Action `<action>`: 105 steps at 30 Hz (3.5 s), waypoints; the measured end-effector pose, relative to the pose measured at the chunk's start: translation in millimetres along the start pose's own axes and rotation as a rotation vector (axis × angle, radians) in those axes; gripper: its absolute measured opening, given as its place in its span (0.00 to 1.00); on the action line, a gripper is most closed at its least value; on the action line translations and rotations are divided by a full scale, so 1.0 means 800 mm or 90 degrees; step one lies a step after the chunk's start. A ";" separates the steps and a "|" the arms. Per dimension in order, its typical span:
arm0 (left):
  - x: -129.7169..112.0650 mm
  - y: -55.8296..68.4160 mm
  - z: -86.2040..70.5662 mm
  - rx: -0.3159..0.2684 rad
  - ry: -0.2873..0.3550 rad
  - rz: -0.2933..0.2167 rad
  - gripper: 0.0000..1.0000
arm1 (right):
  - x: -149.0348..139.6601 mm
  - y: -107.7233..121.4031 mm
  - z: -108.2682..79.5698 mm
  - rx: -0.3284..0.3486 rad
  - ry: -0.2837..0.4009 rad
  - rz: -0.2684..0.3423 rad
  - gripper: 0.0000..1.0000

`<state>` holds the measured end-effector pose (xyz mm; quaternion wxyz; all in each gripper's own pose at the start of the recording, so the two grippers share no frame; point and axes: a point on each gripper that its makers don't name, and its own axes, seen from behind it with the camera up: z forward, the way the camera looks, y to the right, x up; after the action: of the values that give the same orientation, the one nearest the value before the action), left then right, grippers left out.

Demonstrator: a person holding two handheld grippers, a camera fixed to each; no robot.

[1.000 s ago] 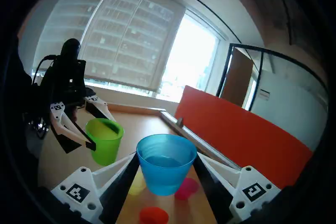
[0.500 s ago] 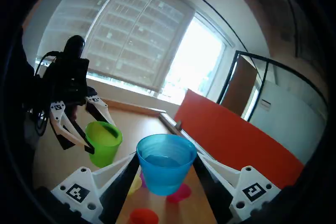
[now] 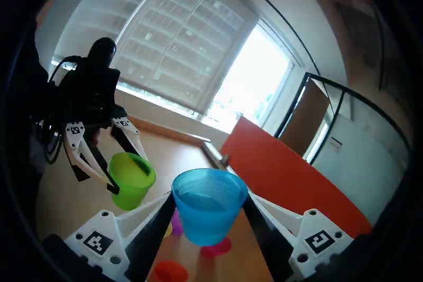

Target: Pour water

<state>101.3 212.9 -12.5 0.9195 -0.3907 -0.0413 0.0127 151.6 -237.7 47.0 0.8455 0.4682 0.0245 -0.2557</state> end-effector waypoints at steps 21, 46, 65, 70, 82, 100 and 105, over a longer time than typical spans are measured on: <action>0.001 -0.001 0.000 -0.003 0.000 -0.003 0.88 | 0.017 -0.006 0.014 0.019 -0.018 -0.076 0.91; -0.001 0.000 0.003 -0.008 -0.002 0.001 0.87 | 0.029 -0.010 0.021 0.036 -0.031 -0.149 0.91; -0.001 -0.003 0.004 -0.006 0.001 0.000 0.88 | 0.041 -0.013 0.031 0.038 -0.032 -0.218 0.91; 0.001 0.000 0.004 -0.008 0.002 -0.001 0.87 | 0.046 -0.014 0.033 0.036 -0.031 -0.230 0.91; 0.002 0.002 0.005 -0.010 0.002 -0.001 0.88 | 0.047 -0.011 0.035 0.030 -0.035 -0.271 0.91; 0.003 0.006 0.006 -0.012 0.004 0.001 0.88 | 0.050 -0.009 0.038 0.015 -0.041 -0.342 0.91; 0.004 0.005 0.007 -0.012 0.004 0.001 0.87 | 0.050 -0.006 0.038 0.012 -0.044 -0.360 0.91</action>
<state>104.0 219.7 -11.4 0.9160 -0.3992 -0.0383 0.0116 178.1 -280.6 48.9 0.7365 0.4415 0.1233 -0.4974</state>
